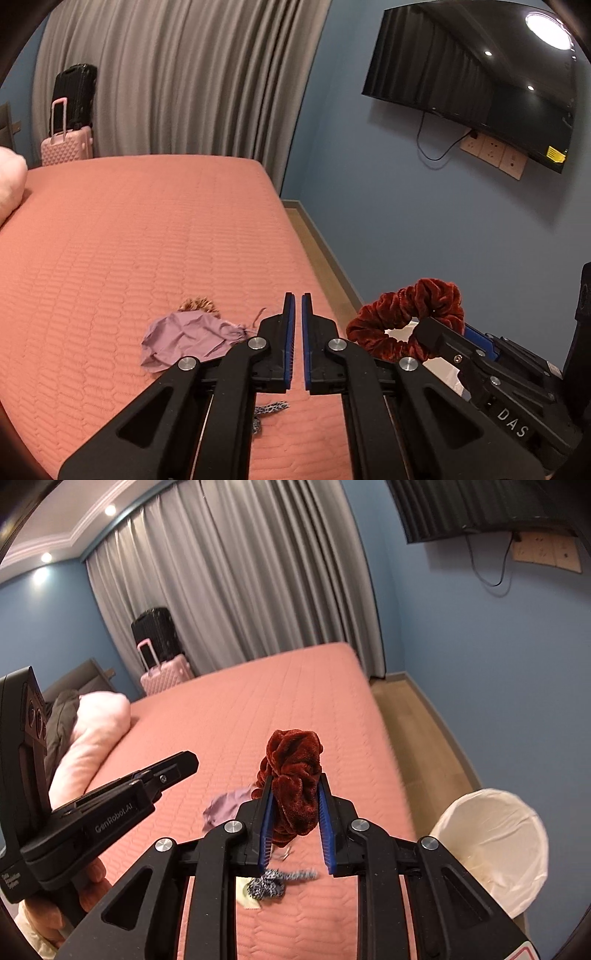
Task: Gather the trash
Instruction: 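Lift the red velvet scrunchie with the right tool toward the wastebasket, then grasp the leopard-print scrunchie with the left tool and lift it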
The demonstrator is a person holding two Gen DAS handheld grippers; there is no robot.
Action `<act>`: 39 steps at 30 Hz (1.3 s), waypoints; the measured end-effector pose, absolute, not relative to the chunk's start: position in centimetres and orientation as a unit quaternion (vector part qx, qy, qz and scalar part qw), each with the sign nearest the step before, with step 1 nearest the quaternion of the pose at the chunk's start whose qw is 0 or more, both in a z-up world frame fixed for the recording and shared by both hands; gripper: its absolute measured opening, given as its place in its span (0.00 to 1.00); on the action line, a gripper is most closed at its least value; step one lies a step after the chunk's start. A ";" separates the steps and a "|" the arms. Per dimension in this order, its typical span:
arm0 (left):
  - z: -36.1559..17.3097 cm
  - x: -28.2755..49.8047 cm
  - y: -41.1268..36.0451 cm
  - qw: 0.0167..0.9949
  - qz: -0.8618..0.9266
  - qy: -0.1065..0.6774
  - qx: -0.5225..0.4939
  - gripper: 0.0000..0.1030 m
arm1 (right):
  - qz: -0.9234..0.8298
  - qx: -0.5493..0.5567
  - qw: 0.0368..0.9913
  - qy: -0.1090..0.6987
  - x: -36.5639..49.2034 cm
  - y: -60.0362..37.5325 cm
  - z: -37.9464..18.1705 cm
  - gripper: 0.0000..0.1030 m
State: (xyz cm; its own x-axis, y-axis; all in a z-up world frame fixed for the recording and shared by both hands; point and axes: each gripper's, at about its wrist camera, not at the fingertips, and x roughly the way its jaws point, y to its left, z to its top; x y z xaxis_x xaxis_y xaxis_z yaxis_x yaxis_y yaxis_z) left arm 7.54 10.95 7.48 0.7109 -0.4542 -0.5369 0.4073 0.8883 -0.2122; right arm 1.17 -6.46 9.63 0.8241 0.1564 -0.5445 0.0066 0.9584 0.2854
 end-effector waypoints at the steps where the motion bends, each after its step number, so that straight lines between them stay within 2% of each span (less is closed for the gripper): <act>1: 7.7 7.3 10.4 0.924 -0.238 0.298 -0.036 0.04 | 0.034 0.140 0.946 0.291 0.9 -7.0 10.0 0.19; 5: 7.2 7.1 9.4 0.916 -0.250 0.312 -0.041 0.05 | 0.016 0.144 0.946 0.291 -0.2 -8.8 10.0 0.19; 7: 6.0 7.1 9.6 0.914 -0.242 0.324 -0.042 0.10 | 0.014 0.150 0.943 0.296 -0.6 -9.4 9.3 0.19; 8: 5.1 7.2 9.9 0.912 -0.237 0.333 -0.044 0.24 | 0.013 0.154 0.941 0.301 -0.6 -9.5 8.7 0.19; 9: 4.0 7.3 10.3 0.909 -0.227 0.346 -0.046 0.47 | 0.013 0.157 0.939 0.306 -0.6 -9.5 8.0 0.19; 10: 3.1 7.1 10.6 0.908 -0.215 0.357 -0.049 0.59 | 0.013 0.158 0.937 0.312 -0.5 -9.4 7.4 0.19; 11: 1.8 7.1 11.1 0.908 -0.202 0.363 -0.051 0.65 | 0.014 0.160 0.935 0.317 -0.6 -9.5 6.8 0.19; 19: -8.7 9.3 13.0 0.875 -0.136 0.463 -0.033 0.65 | 0.031 0.175 0.916 0.358 0.9 -7.9 2.0 0.19; 25: -13.0 10.1 12.5 0.858 -0.133 0.496 -0.020 0.64 | 0.040 0.176 0.906 0.383 2.1 -6.4 -0.6 0.19; 31: -15.3 11.3 11.7 0.844 -0.127 0.521 -0.018 0.47 | 0.039 0.176 0.899 0.399 2.8 -6.2 -2.2 0.19; 34: -15.8 11.6 11.5 0.841 -0.124 0.526 -0.016 0.32 | 0.039 0.177 0.897 0.403 3.1 -6.6 -2.6 0.19; 35: -15.8 11.7 11.5 0.841 -0.127 0.525 -0.015 0.22 | 0.038 0.178 0.897 0.403 3.1 -6.7 -2.7 0.19; 39: -14.7 11.7 11.5 0.843 -0.138 0.519 -0.026 0.16 | 0.037 0.179 0.897 0.401 3.3 -7.3 -2.7 0.19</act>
State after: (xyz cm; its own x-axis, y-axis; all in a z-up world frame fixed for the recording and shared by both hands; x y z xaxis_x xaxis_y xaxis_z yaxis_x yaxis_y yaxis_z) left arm 11.73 11.49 -14.67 0.4233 -0.2600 -0.8679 0.2063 0.9604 -0.1871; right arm 3.28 -7.31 -2.74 0.6750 0.2098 -0.7073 0.0784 0.9329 0.3515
